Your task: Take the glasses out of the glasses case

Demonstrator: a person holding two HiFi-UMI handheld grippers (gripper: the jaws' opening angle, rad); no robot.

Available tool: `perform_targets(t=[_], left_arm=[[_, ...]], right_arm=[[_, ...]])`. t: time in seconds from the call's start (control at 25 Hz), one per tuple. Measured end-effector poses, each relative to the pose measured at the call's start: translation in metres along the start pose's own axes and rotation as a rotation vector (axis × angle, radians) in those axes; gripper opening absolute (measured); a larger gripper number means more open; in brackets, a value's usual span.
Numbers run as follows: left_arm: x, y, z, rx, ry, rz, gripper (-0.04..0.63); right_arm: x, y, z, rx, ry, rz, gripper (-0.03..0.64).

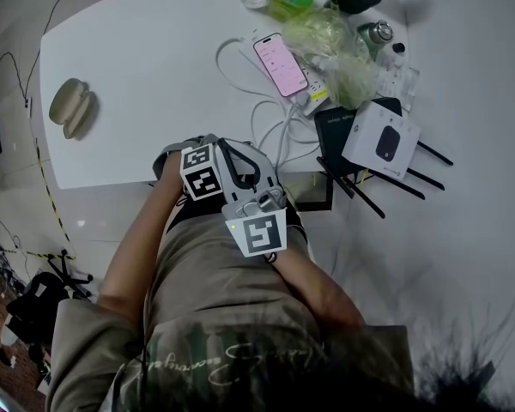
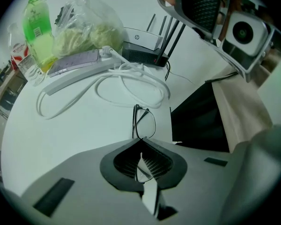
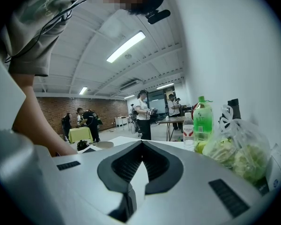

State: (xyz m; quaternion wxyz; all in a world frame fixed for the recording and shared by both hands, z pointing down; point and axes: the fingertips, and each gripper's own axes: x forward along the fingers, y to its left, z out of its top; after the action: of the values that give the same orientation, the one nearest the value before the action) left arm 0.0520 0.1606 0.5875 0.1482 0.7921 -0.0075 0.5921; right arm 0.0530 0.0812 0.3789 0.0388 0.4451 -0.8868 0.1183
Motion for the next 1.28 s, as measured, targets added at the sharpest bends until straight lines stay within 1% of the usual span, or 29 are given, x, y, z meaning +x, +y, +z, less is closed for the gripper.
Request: perform_targets(t=[0.12,0.32,0.72,0.88,1.04,1.28], left_arm=[[0.002,-0.003,0.001,0.010,-0.001,-0.002,0.017],[0.003,-0.010,0.000,0.018,-0.003,-0.006,0.017],[0.006,-0.023,-0.002,0.061,-0.004,-0.028,0.017],[0.007,-0.026,-0.002,0.055,-0.019,-0.033,0.018],[0.007,-0.026,-0.004,0.041,-0.034,-0.039,0.018],[0.007,-0.029,-0.004,0.047,-0.038,-0.036,0.018]], right_arm=[[-0.006,0.000,-0.005,-0.002,0.017,-0.008,0.012],[-0.010,0.004,-0.005,0.008,0.007,-0.018,0.012],[-0.018,0.010,-0.011,-0.012,0.017,-0.034,0.012],[-0.017,0.010,-0.008,-0.023,-0.002,-0.037,0.012],[-0.017,0.012,-0.009,-0.022,0.002,-0.035,0.012],[-0.019,0.014,-0.013,-0.034,0.022,-0.032,0.012]])
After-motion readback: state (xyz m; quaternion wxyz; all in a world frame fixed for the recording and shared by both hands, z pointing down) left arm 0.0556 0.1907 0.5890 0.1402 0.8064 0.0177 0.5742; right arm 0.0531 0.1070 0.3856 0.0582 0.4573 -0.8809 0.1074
